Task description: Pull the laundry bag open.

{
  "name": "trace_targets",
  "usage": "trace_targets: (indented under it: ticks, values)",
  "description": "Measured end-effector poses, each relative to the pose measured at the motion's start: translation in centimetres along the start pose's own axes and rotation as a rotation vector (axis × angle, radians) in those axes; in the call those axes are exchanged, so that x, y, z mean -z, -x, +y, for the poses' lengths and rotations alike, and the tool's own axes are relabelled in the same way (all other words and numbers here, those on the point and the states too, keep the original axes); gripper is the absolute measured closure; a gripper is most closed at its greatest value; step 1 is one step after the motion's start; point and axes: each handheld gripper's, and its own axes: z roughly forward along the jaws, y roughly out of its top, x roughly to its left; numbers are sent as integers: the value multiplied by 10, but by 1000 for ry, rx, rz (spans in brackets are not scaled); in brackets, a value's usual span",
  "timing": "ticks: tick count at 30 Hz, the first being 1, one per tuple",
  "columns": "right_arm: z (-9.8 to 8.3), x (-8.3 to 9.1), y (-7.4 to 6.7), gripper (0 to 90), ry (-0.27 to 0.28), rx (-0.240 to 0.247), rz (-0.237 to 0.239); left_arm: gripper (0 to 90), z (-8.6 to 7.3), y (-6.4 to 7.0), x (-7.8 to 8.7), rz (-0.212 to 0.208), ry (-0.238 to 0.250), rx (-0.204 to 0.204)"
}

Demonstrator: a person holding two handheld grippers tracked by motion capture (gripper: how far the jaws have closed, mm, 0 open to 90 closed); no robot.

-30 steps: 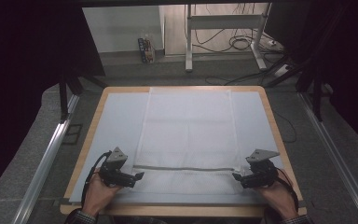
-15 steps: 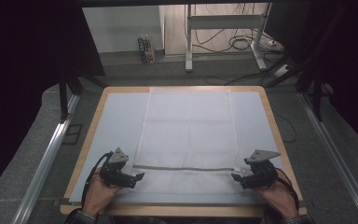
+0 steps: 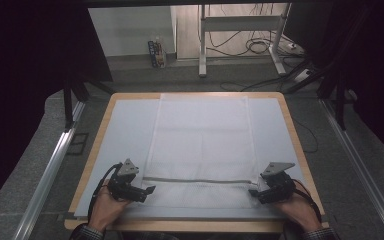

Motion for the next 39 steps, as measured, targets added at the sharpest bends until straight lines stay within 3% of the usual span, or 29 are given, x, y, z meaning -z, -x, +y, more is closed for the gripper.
trace_targets:
  ticks: [4, 5, 6, 8, 9, 11, 13, 16, 17, 21, 23, 25, 26, 31, 39]
  values:
    - [3, 0, -2, 301, -21, -18, -6, 61, 0, 1, -2, 3, -13, -13]
    - [6, 1, -4, 408, -40, -47, -25, 62, 1, 2, -2, 8, -17, -19]
    - [6, 1, -6, 440, -44, -52, -27, 63, 1, 3, -2, 14, -17, -28]
    - [6, 2, -6, 476, -43, -55, -25, 63, 1, 3, -1, 16, -17, -30]
    - [6, 3, -9, 584, -35, -32, -11, 64, 2, 4, -2, 17, -12, -29]
    - [6, 3, -10, 623, -32, -30, 1, 65, 2, 4, -2, 15, -12, -30]
    - [5, 3, -7, 722, -18, -57, 8, 66, 4, 5, -2, 13, -7, -34]
    - [5, 4, -6, 789, -11, -53, 14, 68, 6, 7, -3, 2, -2, -38]
    - [6, 4, -8, 798, -14, -21, 10, 74, 7, 7, -3, -2, 0, -38]
    - [8, 5, -11, 805, -19, 24, -14, 66, 18, 16, -9, -43, 10, -49]
    - [9, 6, -12, 806, -13, 28, -16, 55, 22, 18, -11, -51, 17, -45]
    - [10, 9, -13, 806, -2, 28, -18, 64, 35, 27, -17, -98, 38, -51]
    - [10, 10, -13, 806, 1, 33, -20, 69, 35, 27, -17, -98, 38, -51]
    - [11, 10, -14, 806, 2, 42, -25, 103, 58, 50, -37, -158, 53, -95]
    - [11, 12, -14, 805, 17, 56, -15, 105, 86, 74, -63, -195, 52, -177]
